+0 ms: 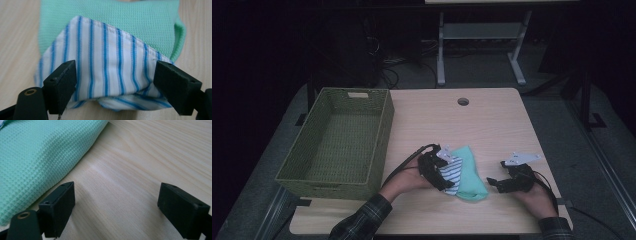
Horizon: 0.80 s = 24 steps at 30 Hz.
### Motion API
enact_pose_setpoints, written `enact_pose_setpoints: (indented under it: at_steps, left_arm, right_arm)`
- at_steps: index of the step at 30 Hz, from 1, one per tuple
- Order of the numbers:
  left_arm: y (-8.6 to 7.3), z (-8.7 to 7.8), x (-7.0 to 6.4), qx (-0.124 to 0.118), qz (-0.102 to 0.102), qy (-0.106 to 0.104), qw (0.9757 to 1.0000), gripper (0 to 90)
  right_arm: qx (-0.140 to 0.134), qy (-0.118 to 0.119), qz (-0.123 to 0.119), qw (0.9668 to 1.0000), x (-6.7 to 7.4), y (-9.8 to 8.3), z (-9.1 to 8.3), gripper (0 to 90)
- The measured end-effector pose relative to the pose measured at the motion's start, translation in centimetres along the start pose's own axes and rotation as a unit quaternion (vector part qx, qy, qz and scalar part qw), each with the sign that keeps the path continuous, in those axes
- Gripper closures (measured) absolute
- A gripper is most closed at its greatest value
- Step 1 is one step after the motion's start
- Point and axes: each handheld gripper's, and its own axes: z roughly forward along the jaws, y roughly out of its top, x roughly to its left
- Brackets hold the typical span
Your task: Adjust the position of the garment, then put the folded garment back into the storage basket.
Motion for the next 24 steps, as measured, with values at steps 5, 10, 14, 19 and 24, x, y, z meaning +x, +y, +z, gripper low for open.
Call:
enact_pose_setpoints:
  at_steps: [5, 10, 14, 19, 24]
  left_arm:
    - [0.1, 0.8, -0.1, 0.015, 0.004, 0.004, 0.9999, 16.8]
    - [0.0, 1.2, 0.1, 0.022, -0.001, 0.001, 0.9998, 16.9]
    - [0.1, 1.5, 0.1, 0.027, -0.008, -0.004, 0.9996, 18.1]
    - [0.3, 1.3, 0.0, 0.035, -0.004, -0.006, 0.9994, 26.9]
    - [0.5, 0.9, -0.1, 0.039, 0.008, -0.015, 0.9991, 54.4]
  right_arm:
    - [0.003, -0.001, 0.002, 1.0, 0.0, 0.0, 0.0, 14.0]
    - [0.003, -0.002, 0.003, 1.0, 0.0, 0.0, 0.0, 13.8]
    - [0.003, -0.003, 0.003, 1.0, 0.0, 0.0, 0.0, 13.8]
    - [0.003, -0.004, 0.003, 1.0, 0.0, 0.0, 0.0, 13.8]
    - [0.003, -0.004, 0.004, 1.0, 0.0, 0.0, 0.0, 13.7]
